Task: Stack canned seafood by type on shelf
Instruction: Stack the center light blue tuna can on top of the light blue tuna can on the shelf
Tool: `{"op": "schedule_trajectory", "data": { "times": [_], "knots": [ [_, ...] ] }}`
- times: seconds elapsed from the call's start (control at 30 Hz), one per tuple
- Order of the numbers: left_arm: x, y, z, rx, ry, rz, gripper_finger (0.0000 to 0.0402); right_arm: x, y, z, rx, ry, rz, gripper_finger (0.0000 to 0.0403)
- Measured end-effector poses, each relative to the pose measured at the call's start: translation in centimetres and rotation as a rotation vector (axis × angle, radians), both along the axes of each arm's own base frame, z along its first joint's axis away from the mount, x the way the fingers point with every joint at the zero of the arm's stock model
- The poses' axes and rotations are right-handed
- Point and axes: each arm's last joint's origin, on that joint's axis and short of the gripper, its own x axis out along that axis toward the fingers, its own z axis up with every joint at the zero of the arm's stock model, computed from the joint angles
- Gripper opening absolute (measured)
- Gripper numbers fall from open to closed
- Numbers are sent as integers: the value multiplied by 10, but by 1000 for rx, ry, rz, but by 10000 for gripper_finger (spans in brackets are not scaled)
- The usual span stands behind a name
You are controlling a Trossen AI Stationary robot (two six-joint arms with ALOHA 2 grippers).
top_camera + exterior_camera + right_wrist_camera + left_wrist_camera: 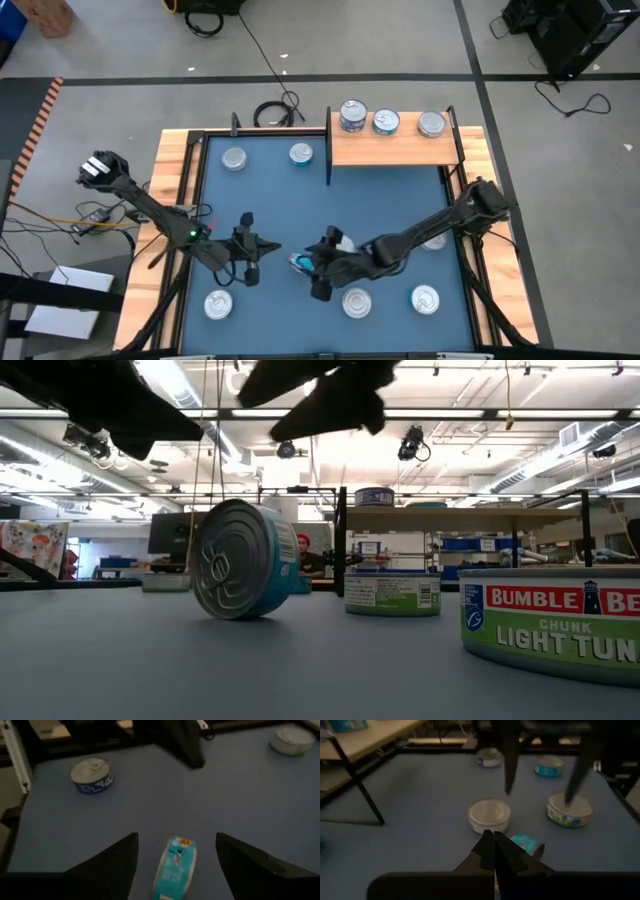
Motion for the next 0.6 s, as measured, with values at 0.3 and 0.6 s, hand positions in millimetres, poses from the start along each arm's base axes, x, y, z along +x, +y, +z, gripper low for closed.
{"op": "schedule_trajectory", "data": {
  "times": [0.3,0.6],
  "knots": [
    [-6,6,-4,43,-13,50,0,32,2,-23,-5,198,-87,306],
    [-6,6,-4,45,-14,53,0,39,-3,-41,21,297,-102,295]
  ]
}}
